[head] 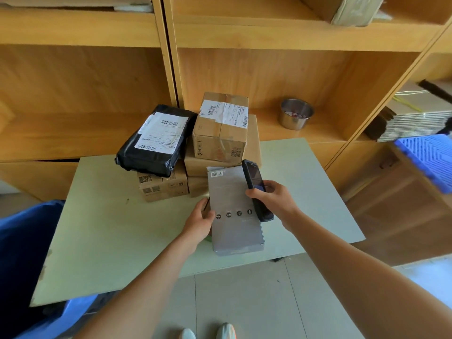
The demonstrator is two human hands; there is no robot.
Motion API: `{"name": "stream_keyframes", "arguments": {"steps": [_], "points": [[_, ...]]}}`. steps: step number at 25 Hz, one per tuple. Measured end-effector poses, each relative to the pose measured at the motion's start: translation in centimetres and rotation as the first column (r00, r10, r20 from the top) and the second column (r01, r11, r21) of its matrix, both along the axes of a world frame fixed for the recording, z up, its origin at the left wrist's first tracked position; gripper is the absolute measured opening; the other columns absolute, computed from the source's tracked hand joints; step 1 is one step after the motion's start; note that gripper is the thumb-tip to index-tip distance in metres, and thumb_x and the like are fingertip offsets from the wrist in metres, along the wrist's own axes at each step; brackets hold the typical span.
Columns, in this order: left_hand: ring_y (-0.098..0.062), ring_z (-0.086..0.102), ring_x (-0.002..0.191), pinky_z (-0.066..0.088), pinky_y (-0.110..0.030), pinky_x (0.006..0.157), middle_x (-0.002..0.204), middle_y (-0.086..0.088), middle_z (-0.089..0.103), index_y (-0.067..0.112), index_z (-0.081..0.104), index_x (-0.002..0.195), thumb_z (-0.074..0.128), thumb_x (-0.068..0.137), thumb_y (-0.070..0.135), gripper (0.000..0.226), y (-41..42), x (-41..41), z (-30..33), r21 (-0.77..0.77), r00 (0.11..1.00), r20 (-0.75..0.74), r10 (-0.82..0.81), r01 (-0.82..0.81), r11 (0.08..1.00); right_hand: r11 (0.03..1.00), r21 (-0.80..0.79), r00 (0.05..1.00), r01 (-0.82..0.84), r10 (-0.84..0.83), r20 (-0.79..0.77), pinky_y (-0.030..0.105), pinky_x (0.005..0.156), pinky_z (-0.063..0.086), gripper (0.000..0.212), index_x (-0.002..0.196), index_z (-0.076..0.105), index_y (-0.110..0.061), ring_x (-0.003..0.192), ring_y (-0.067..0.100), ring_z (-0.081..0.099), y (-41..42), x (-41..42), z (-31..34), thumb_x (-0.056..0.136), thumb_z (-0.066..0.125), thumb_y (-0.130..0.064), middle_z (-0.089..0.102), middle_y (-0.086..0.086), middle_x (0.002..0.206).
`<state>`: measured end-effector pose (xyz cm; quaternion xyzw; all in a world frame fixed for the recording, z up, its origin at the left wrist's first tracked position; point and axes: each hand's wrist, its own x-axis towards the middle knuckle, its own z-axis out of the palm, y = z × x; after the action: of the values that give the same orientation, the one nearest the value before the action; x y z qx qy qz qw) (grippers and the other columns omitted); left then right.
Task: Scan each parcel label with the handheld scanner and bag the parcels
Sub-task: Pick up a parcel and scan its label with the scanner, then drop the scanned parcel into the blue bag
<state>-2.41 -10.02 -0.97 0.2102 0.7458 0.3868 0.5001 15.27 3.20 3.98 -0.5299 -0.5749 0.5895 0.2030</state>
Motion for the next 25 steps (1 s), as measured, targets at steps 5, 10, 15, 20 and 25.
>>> {"name": "stream_keyframes", "arguments": {"steps": [5, 10, 15, 20, 25], "points": [[-0.018, 0.057, 0.113, 0.049, -0.039, 0.097, 0.131, 0.006, 0.055, 0.037, 0.029, 0.151, 0.045, 0.104, 0.016, 0.055, -0.9, -1.7, 0.4, 0.011, 0.997, -0.071, 0.038, -0.037, 0.999, 0.998, -0.065, 0.999, 0.000, -0.003, -0.042, 0.028, 0.060, 0.049, 0.023, 0.097, 0.074, -0.013, 0.073, 0.021, 0.064, -0.6, -1.4, -0.1, 0.081, 0.082, -0.027, 0.069, 0.004, 0.083], [-0.022, 0.056, 0.118, 0.048, -0.028, 0.088, 0.134, -0.002, 0.057, 0.029, 0.055, 0.136, 0.061, 0.091, 0.007, 0.050, -2.2, -3.6, 1.2, 0.017, 0.815, -0.575, -0.072, 0.100, 0.995, 0.997, -0.082, 0.995, 0.003, -0.011, -0.098, 0.025, 0.057, 0.047, 0.020, 0.090, 0.071, -0.016, 0.070, 0.019, 0.061, -1.8, -3.5, -0.8, 0.078, 0.084, -0.026, 0.067, 0.000, 0.081], [-0.021, 0.056, 0.121, 0.040, -0.039, 0.106, 0.134, 0.009, 0.060, 0.041, 0.057, 0.132, 0.037, 0.082, 0.083, 0.068, -2.1, -4.9, 2.3, -0.060, 0.982, -0.153, -0.106, 0.098, 0.993, 0.961, -0.260, 0.963, 0.089, -0.150, -0.223, 0.046, 0.076, 0.060, 0.034, 0.105, 0.069, -0.004, 0.084, 0.029, 0.070, -2.3, -5.0, -1.2, 0.087, 0.077, -0.031, 0.067, 0.012, 0.094], [-0.011, 0.065, 0.101, 0.049, -0.034, 0.092, 0.111, 0.014, 0.067, 0.035, 0.046, 0.137, 0.059, 0.086, 0.064, 0.060, -2.6, -4.8, 1.6, 0.032, 0.994, 0.045, -0.098, 0.097, 0.995, 0.963, -0.267, 0.988, -0.017, -0.025, -0.154, 0.046, 0.085, 0.052, 0.049, 0.106, 0.071, 0.002, 0.089, 0.033, 0.066, -3.0, -5.5, -1.7, 0.076, 0.082, -0.035, 0.069, 0.018, 0.099], [-0.018, 0.065, 0.104, 0.055, -0.041, 0.091, 0.123, 0.004, 0.065, 0.035, 0.043, 0.144, 0.053, 0.097, 0.050, 0.050, -2.8, -7.0, 0.0, 0.065, 0.967, 0.183, 0.178, -0.192, 0.979, 0.975, -0.190, 0.992, -0.118, 0.122, 0.009, 0.035, 0.061, 0.044, 0.034, 0.105, 0.073, 0.000, 0.068, 0.025, 0.055, -3.7, -5.9, -1.4, 0.082, 0.081, -0.023, 0.058, 0.009, 0.076]]}}
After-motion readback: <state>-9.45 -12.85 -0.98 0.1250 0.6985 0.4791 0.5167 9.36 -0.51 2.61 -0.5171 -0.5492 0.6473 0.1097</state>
